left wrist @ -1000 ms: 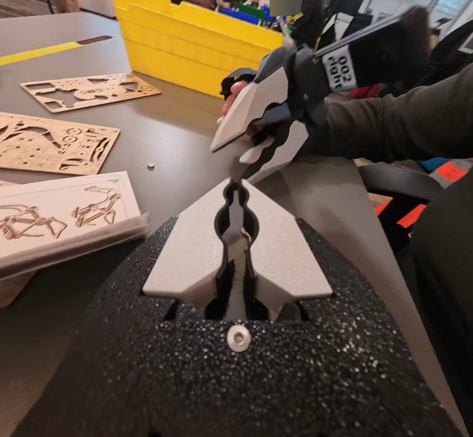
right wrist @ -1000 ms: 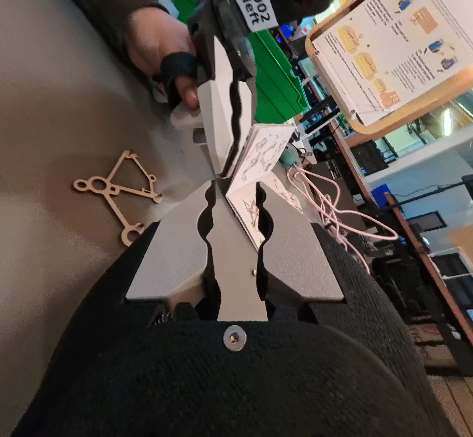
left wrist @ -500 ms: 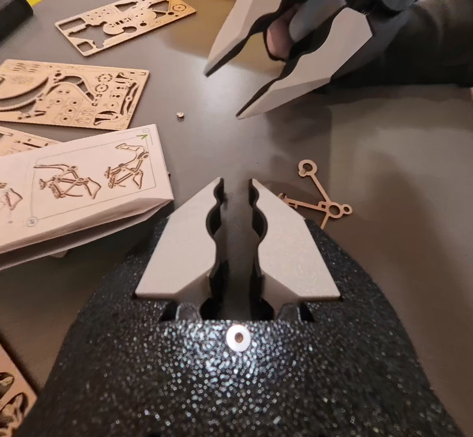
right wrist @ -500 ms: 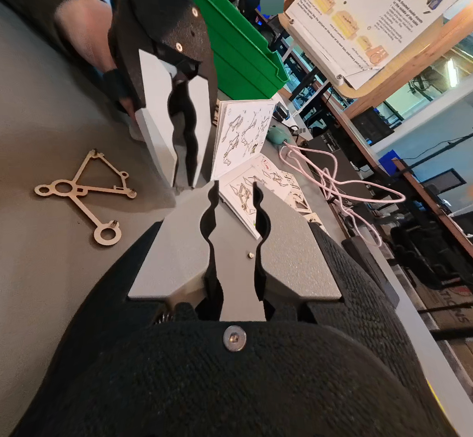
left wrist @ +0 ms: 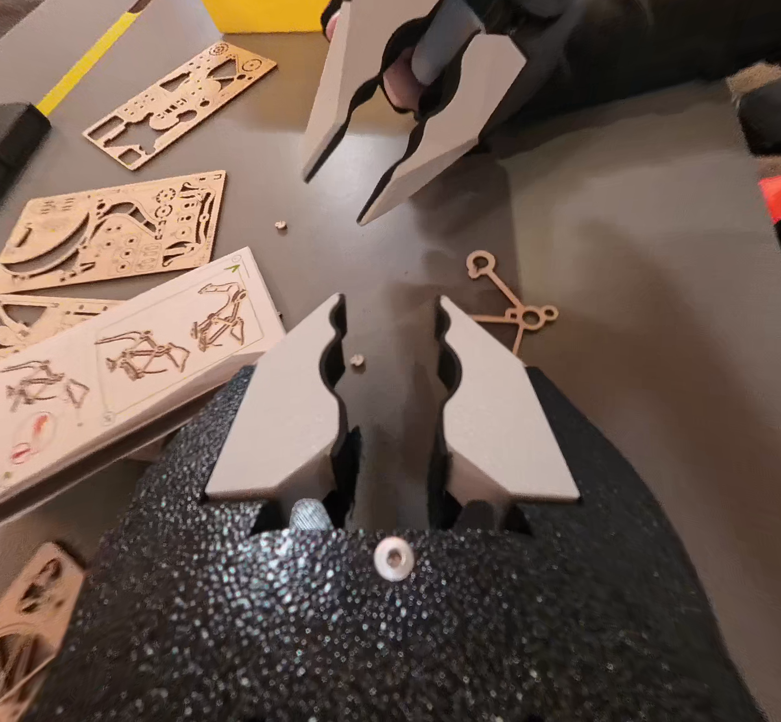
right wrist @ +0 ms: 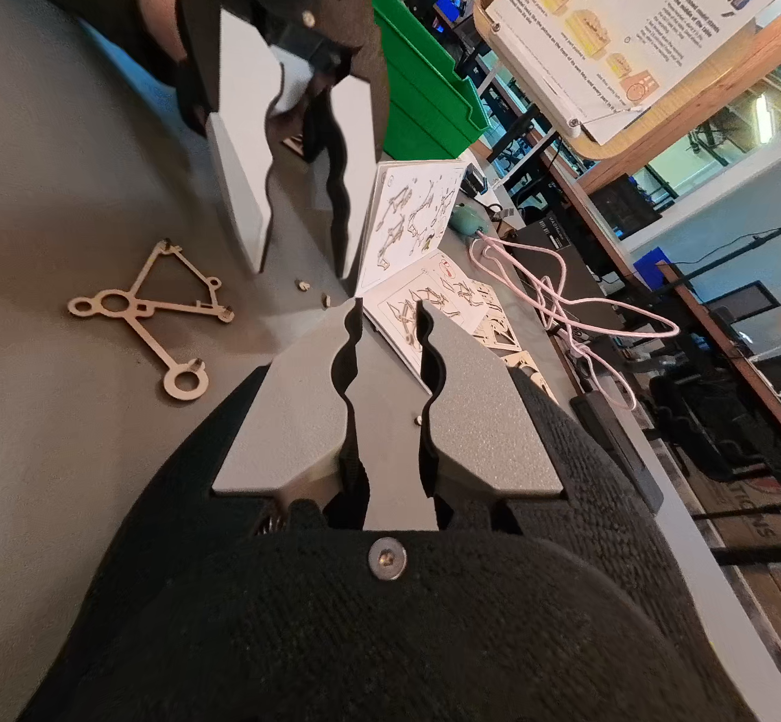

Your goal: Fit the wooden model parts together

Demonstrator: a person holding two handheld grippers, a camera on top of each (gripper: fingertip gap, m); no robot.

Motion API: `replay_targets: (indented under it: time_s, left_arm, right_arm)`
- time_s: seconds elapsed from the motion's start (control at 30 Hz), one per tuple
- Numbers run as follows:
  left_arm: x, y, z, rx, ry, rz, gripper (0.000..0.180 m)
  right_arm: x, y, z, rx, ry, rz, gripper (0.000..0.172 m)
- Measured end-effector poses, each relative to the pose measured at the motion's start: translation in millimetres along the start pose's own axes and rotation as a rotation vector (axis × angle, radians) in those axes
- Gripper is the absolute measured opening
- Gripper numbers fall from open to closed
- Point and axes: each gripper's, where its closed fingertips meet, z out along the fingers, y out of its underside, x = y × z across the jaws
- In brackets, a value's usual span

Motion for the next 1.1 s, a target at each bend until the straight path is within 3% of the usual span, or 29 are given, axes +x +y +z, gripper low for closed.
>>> replay_targets:
  time_s: [0.07, 0.17, 0.4, 0.83, 1.1]
  left_arm:
    - [-2.4, 3.1, -6.8, -0.025, 0.008, 0.020, 0.032]
    - [-1.3, 6.3, -10.3, -0.025, 0.068, -0.078, 0.022]
    - [-10.9, 18.3, -4.4, -0.047, 0.031, -0.193, 0.022]
    - [-12.9, 39.4, 4.0, -0.152, -0.004, -0.189, 0.020]
    - [-14.2, 39.1, 3.6, -0.123, 0.018, -0.190, 0.010]
  right_arm:
    - [-1.5, -0.2, 0.4, -0.004, -0.004, -0.010, 0.023]
    - [-4.5, 0.6, 1.7, -0.013, -0.016, -0.020, 0.021]
    - [-6.0, 1.7, 2.3, -0.019, -0.024, -0.022, 0.020]
    - [-7.4, 3.1, 3.3, -0.026, -0.035, -0.016, 0.020]
    - [-7.7, 5.3, 4.0, -0.035, -0.038, -0.015, 0.020]
